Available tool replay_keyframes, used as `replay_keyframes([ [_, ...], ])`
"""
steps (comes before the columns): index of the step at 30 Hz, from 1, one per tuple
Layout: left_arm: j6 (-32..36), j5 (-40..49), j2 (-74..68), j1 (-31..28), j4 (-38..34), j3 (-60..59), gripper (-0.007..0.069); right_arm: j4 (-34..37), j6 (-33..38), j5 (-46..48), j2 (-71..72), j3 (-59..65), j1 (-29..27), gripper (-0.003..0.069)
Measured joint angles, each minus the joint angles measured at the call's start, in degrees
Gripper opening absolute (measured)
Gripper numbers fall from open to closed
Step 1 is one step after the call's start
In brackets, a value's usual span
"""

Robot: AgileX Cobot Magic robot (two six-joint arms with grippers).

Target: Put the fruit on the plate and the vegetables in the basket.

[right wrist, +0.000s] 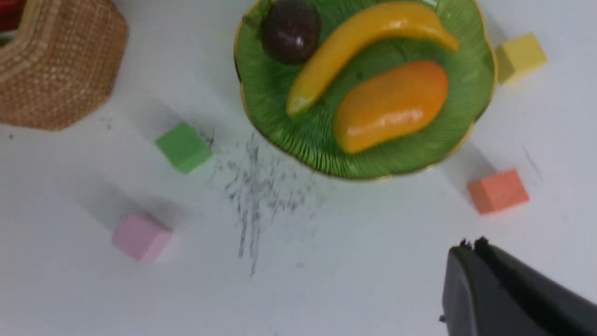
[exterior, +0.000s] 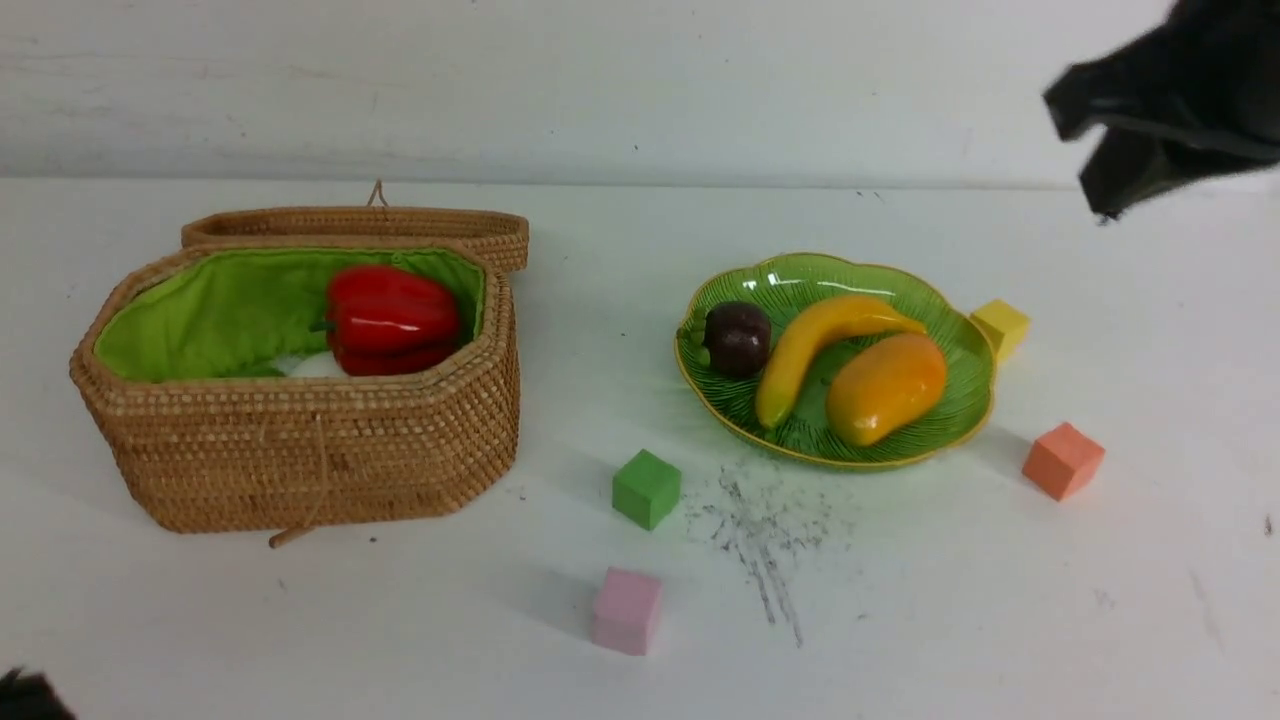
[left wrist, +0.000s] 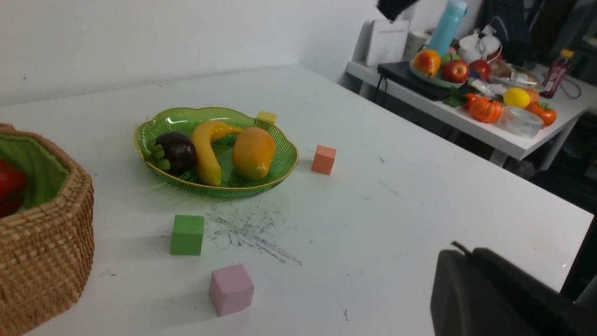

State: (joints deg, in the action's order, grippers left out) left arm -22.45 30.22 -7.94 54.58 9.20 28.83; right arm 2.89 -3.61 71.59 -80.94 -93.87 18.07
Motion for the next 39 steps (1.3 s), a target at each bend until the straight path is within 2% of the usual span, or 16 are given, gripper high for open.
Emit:
replay_keyframes([
  [5,0.0,-4.2,7.7,0.0,0.0,-9.1,-0.0013,2.3,-5.0,0.2,15.9,19.1,0.0,-0.0015],
  [9,0.0,-5.5,8.5,0.0,0.0,-13.1,-0.0013,2.4,-7.8,0.3,27.1,31.5,0.0,-0.0014],
  [14,0.0,-5.5,8.5,0.0,-0.1,-16.6,-0.0013,2.5,-8.4,0.4,39.4,41.5,0.0,-0.0010],
  [21,0.0,-3.0,8.5,0.0,-0.1,-19.2,-0.0013,2.5,-8.4,0.9,50.8,44.7,0.0,-0.0002],
  [31,0.0,0.7,8.5,0.0,-0.2,-19.2,-0.0013,2.5,-8.4,1.0,59.6,44.9,0.0,0.0002],
  [35,0.0,1.0,8.5,0.0,-0.2,-19.2,-0.0013,1.6,-8.1,1.0,63.2,47.2,-2.2,0.0002],
  [37,0.0,1.0,8.5,0.0,-0.2,-19.2,-0.0013,1.0,-5.8,-2.2,66.3,51.0,-4.6,0.0000],
  [39,0.0,1.0,8.5,0.0,-0.2,-19.2,-0.0013,1.0,-1.6,-9.5,69.8,56.4,-6.9,-0.0005],
])
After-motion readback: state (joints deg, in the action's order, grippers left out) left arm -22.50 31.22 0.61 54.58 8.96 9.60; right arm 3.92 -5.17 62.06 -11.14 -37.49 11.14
